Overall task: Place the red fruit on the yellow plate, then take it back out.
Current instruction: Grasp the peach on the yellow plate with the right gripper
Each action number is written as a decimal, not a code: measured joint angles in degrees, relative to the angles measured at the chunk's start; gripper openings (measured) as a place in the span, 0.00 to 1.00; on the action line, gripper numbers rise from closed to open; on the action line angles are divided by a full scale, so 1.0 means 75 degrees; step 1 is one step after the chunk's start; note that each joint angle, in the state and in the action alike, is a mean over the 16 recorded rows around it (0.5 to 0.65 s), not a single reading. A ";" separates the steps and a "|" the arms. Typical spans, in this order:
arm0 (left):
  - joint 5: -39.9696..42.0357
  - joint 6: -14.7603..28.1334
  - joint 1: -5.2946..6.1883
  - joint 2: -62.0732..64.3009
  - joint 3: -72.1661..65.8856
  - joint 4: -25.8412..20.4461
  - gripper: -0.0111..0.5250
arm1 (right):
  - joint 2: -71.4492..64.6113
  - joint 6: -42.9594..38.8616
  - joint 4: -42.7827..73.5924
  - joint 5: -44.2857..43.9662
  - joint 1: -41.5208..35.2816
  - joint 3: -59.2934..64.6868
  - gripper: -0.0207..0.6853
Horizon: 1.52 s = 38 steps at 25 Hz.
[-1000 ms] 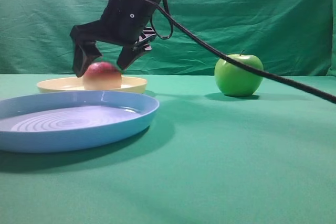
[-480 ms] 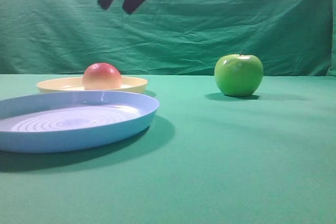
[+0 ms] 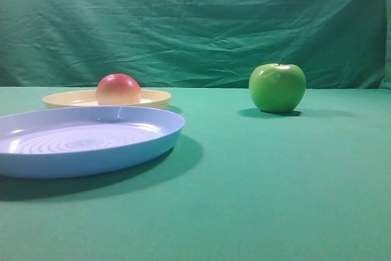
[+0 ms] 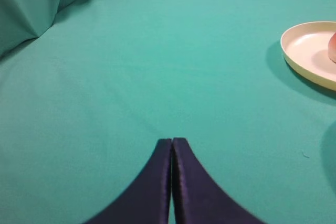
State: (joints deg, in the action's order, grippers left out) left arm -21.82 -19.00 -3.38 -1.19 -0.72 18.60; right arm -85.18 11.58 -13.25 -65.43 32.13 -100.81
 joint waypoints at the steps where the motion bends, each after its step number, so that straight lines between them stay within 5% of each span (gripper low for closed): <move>1: 0.0000 0.0000 0.0000 0.0000 0.0000 0.0000 0.02 | 0.0287 -0.0036 0.0026 0.0033 0.0000 0.0272 0.03; 17: 0.0000 0.0013 0.0000 0.0000 0.0000 0.0000 0.02 | 0.4336 -0.1197 0.1298 0.1046 -0.0274 0.4320 0.03; 38: 0.0000 0.0018 0.0000 0.0000 0.0000 0.0000 0.02 | 0.9716 -0.1775 0.1880 0.4926 -0.3328 1.0801 0.03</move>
State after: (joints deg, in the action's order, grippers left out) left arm -21.82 -18.87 -3.38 -1.19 -0.72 18.60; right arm -12.30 -1.73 0.85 -28.49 7.18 -19.81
